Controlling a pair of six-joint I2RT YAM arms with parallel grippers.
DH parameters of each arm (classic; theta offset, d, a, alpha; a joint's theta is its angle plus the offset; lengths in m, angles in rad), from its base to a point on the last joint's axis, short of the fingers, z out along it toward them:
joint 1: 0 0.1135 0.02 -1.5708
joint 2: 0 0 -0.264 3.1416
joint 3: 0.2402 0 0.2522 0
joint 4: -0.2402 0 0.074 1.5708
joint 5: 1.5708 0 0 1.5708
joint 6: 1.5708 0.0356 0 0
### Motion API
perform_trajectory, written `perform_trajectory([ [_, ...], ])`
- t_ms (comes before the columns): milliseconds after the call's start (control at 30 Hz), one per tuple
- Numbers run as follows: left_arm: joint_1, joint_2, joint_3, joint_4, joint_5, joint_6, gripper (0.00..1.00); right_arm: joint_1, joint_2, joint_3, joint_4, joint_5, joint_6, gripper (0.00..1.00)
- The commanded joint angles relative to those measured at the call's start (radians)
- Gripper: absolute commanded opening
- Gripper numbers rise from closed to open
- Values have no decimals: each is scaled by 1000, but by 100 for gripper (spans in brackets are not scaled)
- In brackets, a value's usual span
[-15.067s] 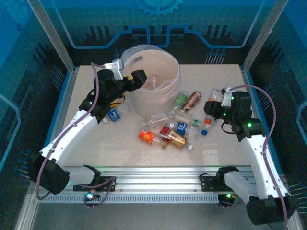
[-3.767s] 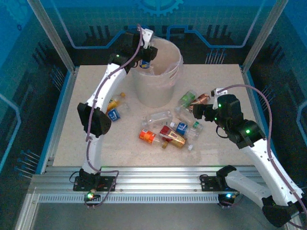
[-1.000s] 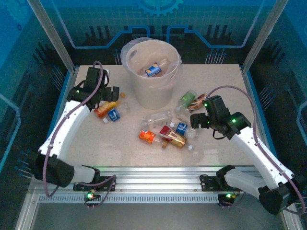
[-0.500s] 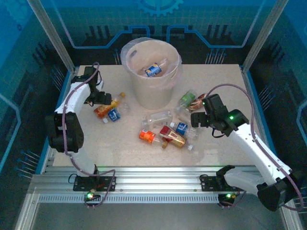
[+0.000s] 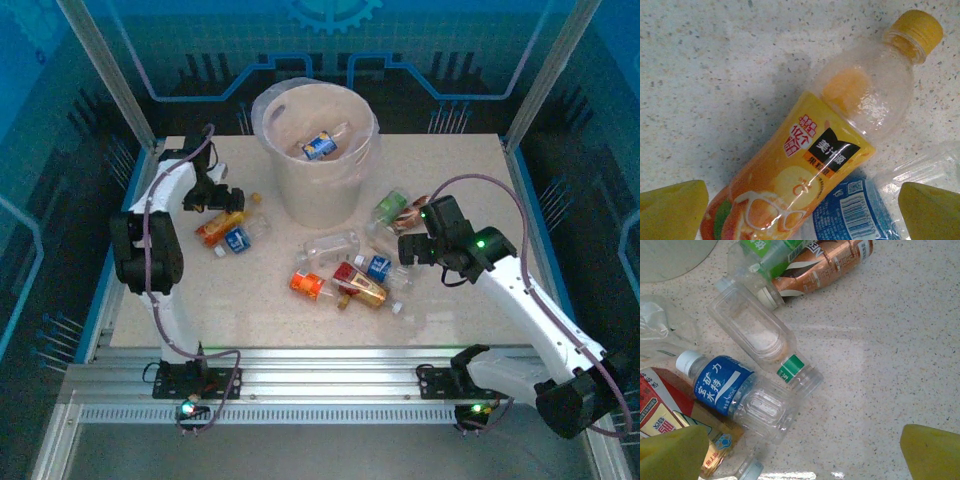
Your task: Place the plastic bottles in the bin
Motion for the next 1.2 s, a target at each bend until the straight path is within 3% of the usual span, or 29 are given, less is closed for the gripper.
perform_trajectory([
  [0,6,27,29,-40,58,7,99,14,9,32,-25,14,16,100],
  [533,22,118,27,24,-32,-70,96,14,22,51,-23,-2,18,100],
  [1067,77,178,15,71,-51,-179,74,14,13,43,-20,4,23,100],
  [1167,79,181,8,79,-59,-185,65,15,15,43,-20,4,23,100],
])
